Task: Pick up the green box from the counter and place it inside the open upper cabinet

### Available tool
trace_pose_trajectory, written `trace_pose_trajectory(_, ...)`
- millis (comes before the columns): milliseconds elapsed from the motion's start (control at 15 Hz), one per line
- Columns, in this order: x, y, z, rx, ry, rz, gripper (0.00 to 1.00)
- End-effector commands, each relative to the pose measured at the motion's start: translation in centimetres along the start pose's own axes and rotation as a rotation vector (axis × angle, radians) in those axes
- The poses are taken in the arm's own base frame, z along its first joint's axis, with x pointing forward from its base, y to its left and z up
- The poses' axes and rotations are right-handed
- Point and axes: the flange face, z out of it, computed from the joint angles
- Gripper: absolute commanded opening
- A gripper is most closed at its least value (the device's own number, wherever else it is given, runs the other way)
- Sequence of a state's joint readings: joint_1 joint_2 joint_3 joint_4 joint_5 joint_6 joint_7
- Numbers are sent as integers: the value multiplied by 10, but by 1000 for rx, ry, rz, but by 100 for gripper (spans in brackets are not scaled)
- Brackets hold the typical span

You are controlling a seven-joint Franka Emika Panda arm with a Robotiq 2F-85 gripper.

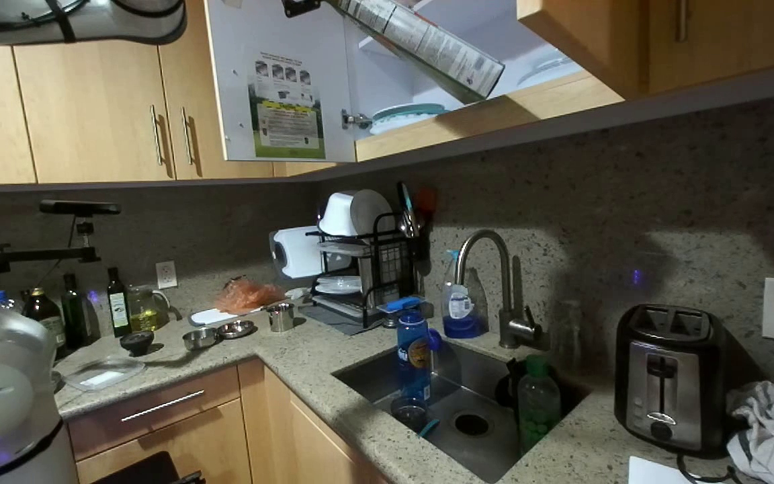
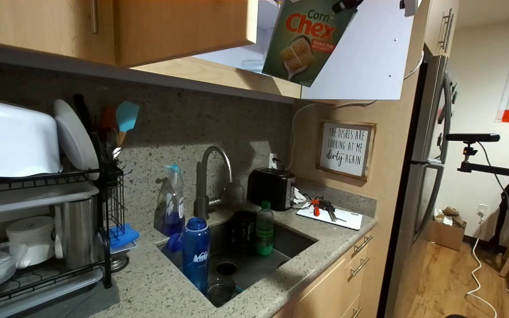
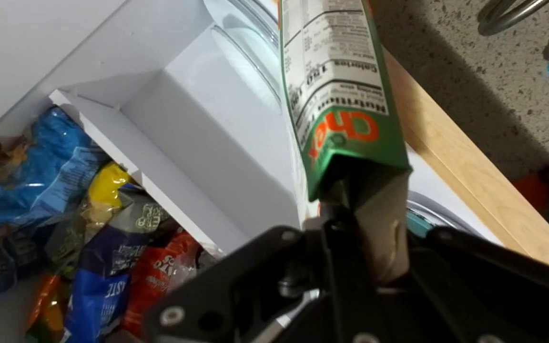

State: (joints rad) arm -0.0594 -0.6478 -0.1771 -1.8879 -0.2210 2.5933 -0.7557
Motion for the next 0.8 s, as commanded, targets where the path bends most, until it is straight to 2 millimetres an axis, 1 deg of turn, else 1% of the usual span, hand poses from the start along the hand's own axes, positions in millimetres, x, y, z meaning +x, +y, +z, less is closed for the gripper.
trace_pose_trajectory(0, 23, 8, -13, -64, -22, -23, 6)
trace_pose_trajectory(200, 30, 13, -16, -94, -30, -42, 6)
trace_pose_trajectory(333, 32, 15, -12, -97, -31, -49, 6)
trace_pose_trajectory(533, 40, 13, 3, -83, -26, -60, 6)
trace_pose_trajectory(733, 61, 12, 21, -82, -3, -75, 6)
